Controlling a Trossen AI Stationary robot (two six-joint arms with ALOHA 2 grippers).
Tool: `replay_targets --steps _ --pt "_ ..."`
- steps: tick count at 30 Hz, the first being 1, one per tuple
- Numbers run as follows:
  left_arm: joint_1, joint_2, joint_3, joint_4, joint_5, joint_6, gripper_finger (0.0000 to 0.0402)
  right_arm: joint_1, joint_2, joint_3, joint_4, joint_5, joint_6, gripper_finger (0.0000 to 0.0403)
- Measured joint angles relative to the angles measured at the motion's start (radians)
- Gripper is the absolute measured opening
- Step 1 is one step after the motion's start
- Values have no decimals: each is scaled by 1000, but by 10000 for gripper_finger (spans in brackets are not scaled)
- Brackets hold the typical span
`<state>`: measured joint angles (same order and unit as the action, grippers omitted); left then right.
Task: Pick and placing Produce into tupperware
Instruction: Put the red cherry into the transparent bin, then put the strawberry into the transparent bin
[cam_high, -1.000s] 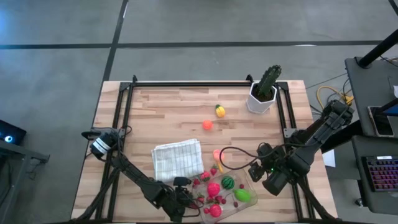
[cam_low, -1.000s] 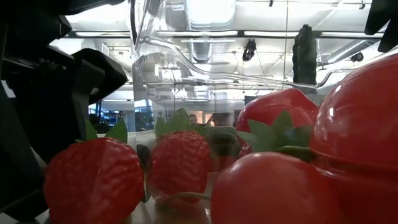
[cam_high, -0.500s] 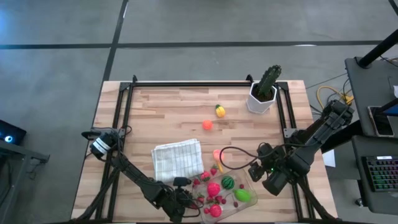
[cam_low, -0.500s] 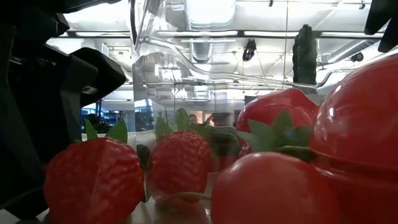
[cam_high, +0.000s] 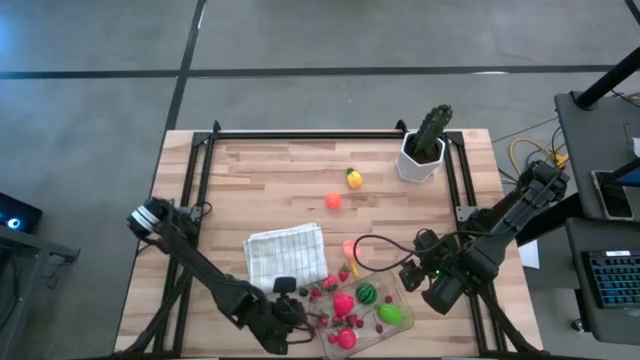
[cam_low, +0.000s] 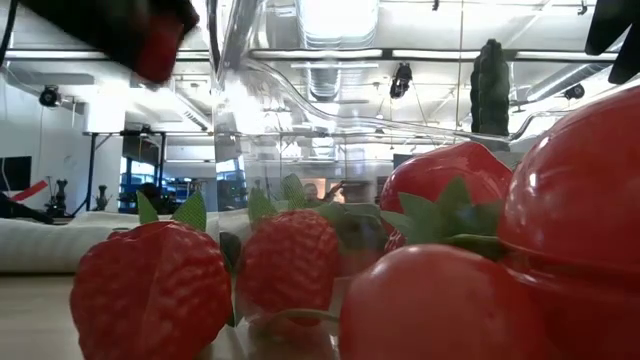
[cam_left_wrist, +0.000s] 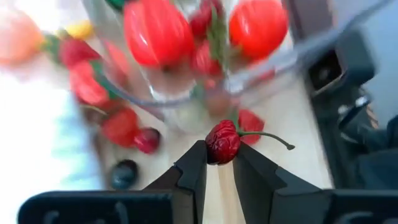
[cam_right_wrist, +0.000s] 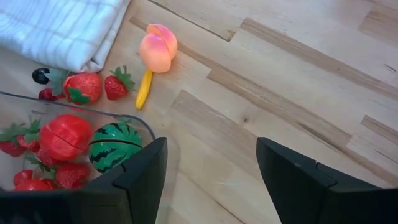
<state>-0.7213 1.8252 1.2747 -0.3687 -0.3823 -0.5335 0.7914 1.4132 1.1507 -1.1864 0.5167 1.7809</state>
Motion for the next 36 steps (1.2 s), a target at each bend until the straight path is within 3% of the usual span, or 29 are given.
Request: replay_targets --steps 8,14,20,24,30,33,36 --pt "41 -142 -2 64 -75 144 54 0 0 0 17 0 0 238" --pt "125 -136 -3 240 173 134 54 0 0 0 18 0 0 238" --pt "141 -60 -2 252 231 7 57 0 0 0 20 0 0 238" --pt "147 -34 -4 307 218 -92 90 0 0 0 21 0 0 238" --pt "162 -32 -4 334 190 -114 176 0 0 -3 21 0 0 238" --pt "166 -36 -5 325 189 -76 207 0 0 -7 22 0 0 238" --pt "166 -42 -5 314 191 63 217 0 0 -8 22 0 0 238"
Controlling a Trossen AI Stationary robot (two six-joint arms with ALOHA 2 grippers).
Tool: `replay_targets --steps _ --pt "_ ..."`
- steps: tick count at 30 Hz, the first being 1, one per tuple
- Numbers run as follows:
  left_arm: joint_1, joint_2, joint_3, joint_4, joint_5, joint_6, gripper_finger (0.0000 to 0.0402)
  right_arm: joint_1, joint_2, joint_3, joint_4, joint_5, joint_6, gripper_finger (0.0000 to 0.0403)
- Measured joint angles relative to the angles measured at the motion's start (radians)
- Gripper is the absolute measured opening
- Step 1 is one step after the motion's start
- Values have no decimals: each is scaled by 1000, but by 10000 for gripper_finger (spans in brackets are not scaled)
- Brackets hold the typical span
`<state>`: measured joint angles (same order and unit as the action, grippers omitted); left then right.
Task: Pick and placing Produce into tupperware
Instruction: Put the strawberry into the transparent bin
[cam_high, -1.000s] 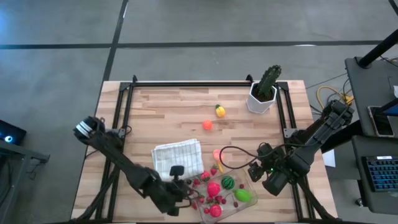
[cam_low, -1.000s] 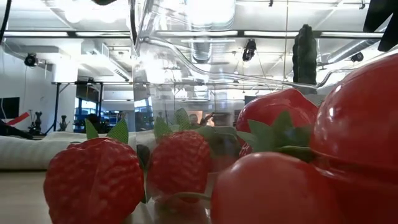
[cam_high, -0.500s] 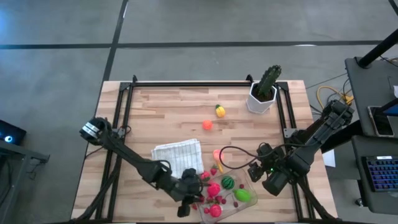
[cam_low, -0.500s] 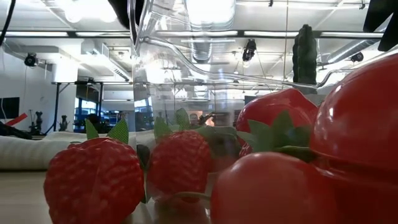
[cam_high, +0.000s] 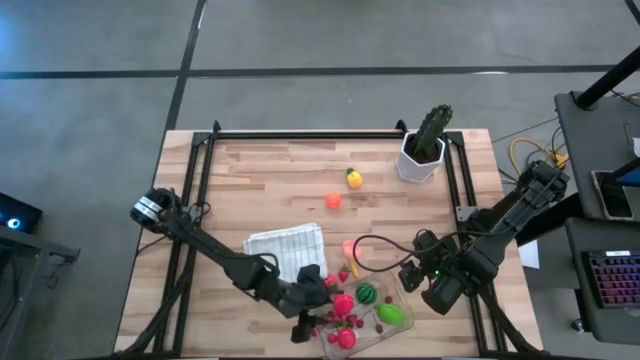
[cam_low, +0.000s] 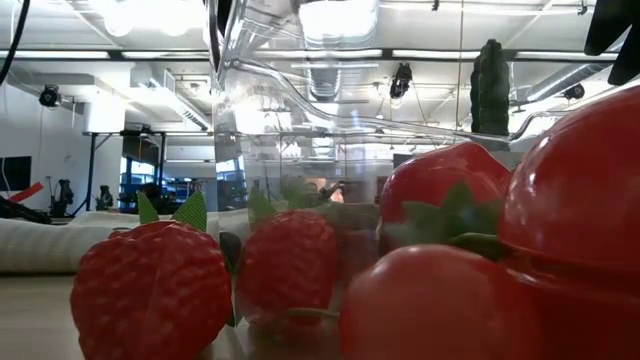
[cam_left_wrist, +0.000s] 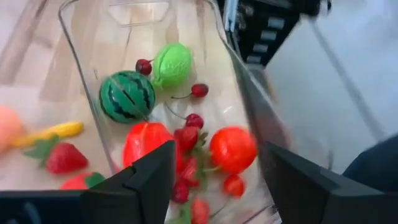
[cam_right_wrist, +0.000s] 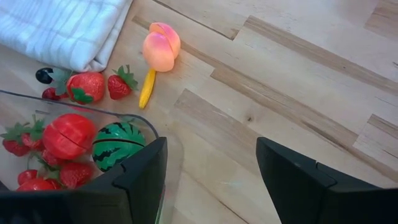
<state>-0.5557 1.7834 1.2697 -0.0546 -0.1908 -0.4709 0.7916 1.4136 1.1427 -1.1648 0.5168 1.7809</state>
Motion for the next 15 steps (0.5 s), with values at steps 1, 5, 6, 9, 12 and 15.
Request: replay_targets --steps 1,5,6,9,12,15 --pt "-2 -2 0 -19 1 40 218 0 0 0 0 0 0 238" --pt "-6 -11 0 -129 3 62 218 0 0 0 0 0 0 238" --pt "-6 -15 0 -155 3 58 218 0 0 0 0 0 0 238" --pt "2 -34 1 -238 2 36 218 0 0 -1 0 0 13 238" --pt "14 -68 1 -324 -9 31 218 0 0 -1 0 0 38 238" --pt "26 -106 0 -429 -66 -4 218 0 0 -1 -2 0 71 238"
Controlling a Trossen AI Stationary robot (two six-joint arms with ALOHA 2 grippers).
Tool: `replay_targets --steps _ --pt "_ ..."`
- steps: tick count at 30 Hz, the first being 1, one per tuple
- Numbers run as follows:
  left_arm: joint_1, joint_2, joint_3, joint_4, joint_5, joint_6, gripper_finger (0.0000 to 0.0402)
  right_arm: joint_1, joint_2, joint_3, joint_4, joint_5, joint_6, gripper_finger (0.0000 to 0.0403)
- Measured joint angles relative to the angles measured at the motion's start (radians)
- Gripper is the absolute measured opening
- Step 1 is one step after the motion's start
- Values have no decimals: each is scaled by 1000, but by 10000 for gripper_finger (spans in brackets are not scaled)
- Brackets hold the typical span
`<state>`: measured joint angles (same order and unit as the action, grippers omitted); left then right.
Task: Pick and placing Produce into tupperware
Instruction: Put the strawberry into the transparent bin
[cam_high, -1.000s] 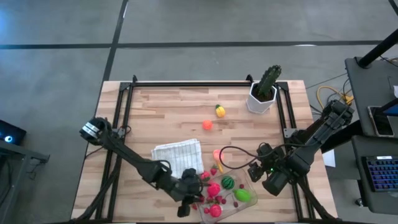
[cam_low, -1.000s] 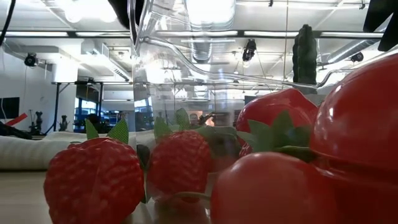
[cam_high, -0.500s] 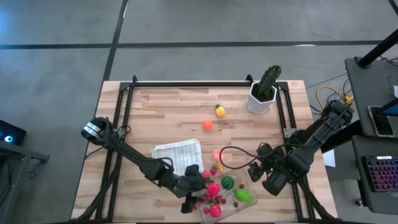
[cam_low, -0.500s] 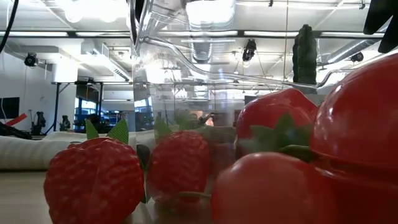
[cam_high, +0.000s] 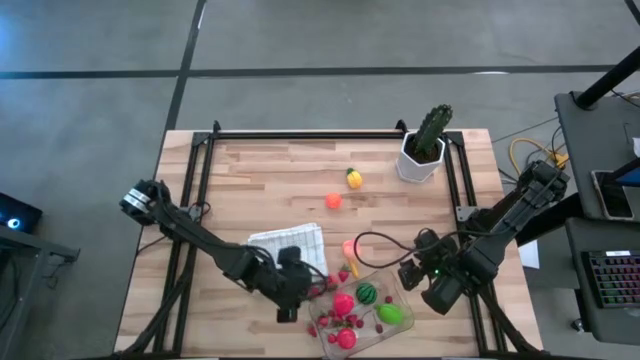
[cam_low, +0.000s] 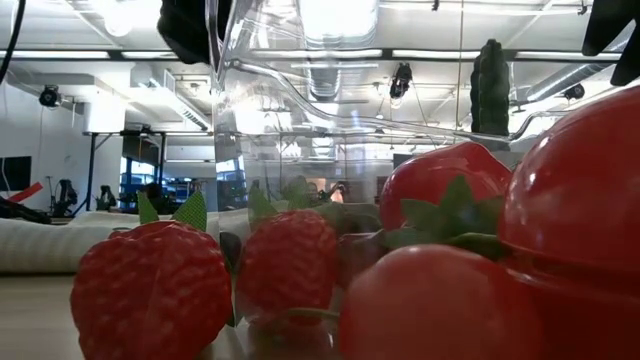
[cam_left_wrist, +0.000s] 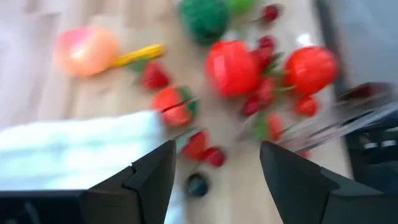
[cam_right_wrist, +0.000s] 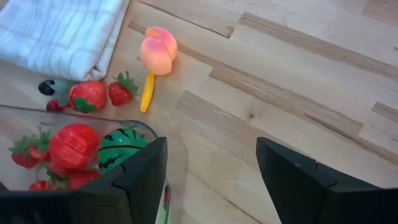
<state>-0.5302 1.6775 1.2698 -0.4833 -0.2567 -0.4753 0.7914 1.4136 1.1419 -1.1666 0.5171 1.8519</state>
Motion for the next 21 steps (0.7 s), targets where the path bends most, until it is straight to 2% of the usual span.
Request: replay_targets --steps 6,11,15,17,21 --pt "40 -68 -50 -121 -87 -6 218 -35 0 -8 -2 8 34 238" --pt "124 -89 -117 -131 -101 169 218 -106 0 -19 2 9 24 238" --pt "254 -96 -120 -130 -101 249 218 -152 0 -9 5 8 -8 238" --pt "338 -100 -119 -131 -85 246 218 -170 0 3 7 8 -17 238" --pt "532 -103 -100 -127 67 221 218 -196 0 18 5 8 -14 238"
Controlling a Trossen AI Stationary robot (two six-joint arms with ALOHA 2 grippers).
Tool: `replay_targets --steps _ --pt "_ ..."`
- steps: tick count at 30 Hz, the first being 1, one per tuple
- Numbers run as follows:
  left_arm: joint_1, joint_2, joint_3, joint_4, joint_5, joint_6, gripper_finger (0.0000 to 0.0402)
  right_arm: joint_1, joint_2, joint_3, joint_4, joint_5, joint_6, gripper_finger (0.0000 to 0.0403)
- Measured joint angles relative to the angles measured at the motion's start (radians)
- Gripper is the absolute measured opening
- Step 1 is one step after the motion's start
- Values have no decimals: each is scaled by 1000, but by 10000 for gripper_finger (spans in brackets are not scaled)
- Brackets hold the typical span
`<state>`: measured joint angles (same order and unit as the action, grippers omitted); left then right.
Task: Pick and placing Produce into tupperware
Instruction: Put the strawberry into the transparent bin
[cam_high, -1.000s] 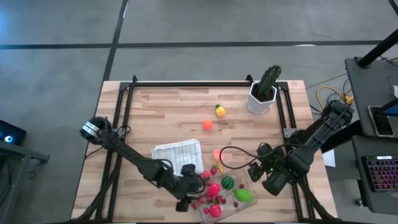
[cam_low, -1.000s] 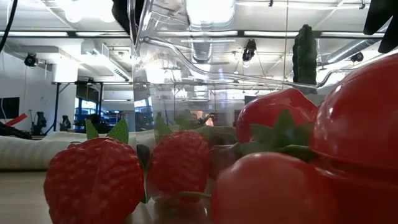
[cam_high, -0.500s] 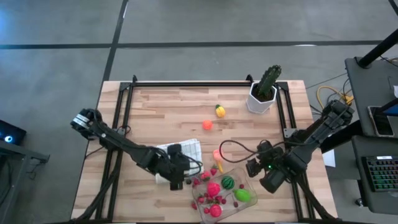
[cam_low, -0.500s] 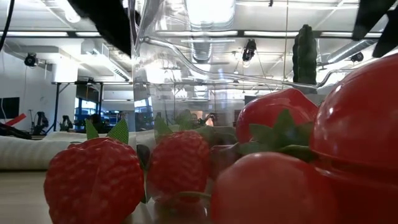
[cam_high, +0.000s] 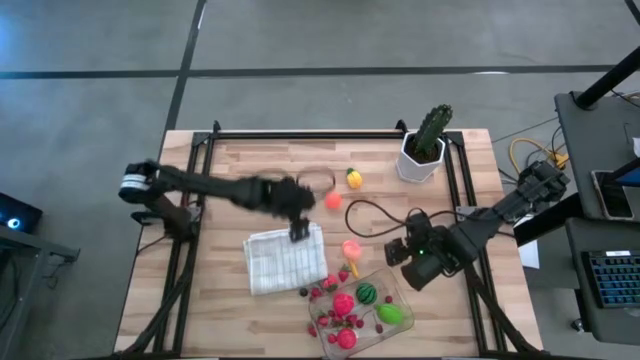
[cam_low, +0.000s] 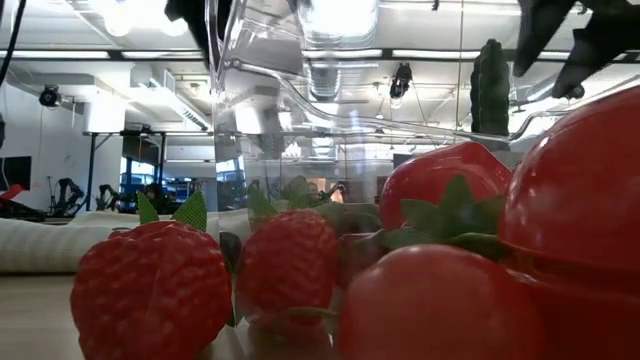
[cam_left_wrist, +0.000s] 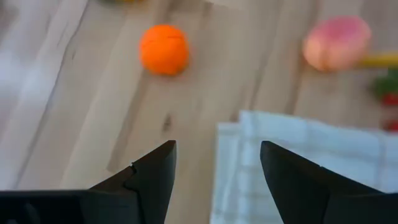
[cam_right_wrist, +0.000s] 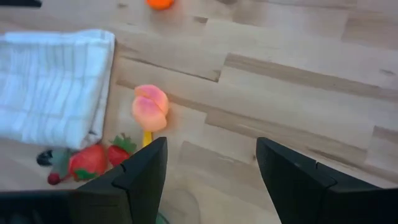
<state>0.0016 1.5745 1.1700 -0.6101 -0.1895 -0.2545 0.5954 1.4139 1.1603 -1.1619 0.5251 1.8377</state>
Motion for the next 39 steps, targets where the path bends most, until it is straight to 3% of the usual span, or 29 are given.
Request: replay_targets --steps 6,9,14,19,30,34,39 --pt "261 0 58 53 283 -3 218 -25 0 2 -3 0 104 238" --pt "337 11 96 136 322 -25 218 -37 0 1 -8 0 143 238" --pt "382 69 152 265 362 -95 218 -60 0 -2 -9 0 186 238" --pt "368 146 200 398 525 -149 218 -69 0 -2 -6 1 188 238" --pt "363 268 260 352 348 -240 218 -69 0 -2 -101 1 167 238" --pt "358 259 250 237 348 -219 218 -80 -13 -3 -149 -6 150 238" --pt "345 211 204 103 307 -180 218 -129 -47 -20 -149 -19 14 238"
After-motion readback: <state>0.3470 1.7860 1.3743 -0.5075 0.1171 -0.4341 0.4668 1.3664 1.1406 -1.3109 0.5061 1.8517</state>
